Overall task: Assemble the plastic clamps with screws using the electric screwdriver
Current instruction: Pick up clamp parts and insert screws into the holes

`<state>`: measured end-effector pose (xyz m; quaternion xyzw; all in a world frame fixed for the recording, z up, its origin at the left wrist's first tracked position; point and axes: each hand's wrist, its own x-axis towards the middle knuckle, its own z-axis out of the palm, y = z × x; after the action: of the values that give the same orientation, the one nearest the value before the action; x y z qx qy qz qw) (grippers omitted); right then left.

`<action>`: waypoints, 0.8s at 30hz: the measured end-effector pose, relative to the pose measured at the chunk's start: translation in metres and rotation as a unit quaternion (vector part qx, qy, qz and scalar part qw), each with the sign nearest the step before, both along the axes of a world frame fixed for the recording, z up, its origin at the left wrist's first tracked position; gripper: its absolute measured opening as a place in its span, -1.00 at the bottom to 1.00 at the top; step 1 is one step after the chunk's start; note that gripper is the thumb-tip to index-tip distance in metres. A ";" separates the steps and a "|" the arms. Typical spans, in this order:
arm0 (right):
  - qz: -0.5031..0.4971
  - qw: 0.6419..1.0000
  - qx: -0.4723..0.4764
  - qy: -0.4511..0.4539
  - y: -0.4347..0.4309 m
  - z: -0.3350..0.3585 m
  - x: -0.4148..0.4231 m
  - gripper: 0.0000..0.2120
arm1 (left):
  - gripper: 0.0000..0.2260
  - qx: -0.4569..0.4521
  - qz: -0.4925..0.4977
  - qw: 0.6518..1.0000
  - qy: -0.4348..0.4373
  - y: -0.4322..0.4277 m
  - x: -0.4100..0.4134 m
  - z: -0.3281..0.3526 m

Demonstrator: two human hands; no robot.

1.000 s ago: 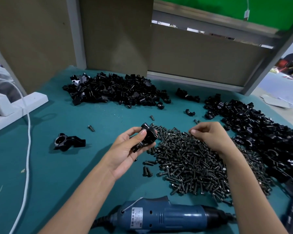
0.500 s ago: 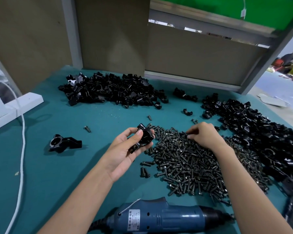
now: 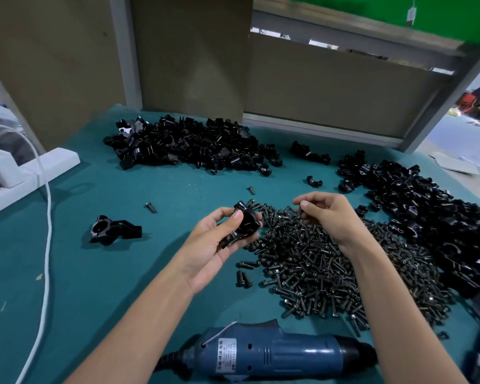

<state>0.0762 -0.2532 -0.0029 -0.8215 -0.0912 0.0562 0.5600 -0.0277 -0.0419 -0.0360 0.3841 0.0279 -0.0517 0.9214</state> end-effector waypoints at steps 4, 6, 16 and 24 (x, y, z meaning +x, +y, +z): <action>0.012 0.991 0.121 0.062 0.006 0.001 -0.009 -0.82 | -0.79 -0.003 0.000 1.000 0.003 -0.001 0.000 0.000; 0.022 0.980 0.179 0.089 0.011 0.003 -0.014 -0.85 | -0.76 -0.001 -0.001 1.000 0.004 -0.001 0.000 0.000; 0.033 0.991 0.110 -0.064 0.055 0.021 -0.043 -0.91 | -0.82 0.032 0.021 0.999 -0.007 -0.003 0.004 -0.006; 0.027 0.985 0.170 0.007 0.058 0.017 -0.043 -0.89 | -0.75 0.037 0.044 0.998 -0.005 -0.001 0.006 -0.007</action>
<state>0.0331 -0.1949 0.0143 -0.7112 -0.1174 0.0603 0.6905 -0.0222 -0.0424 -0.0428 0.4164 0.0418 -0.0081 0.9082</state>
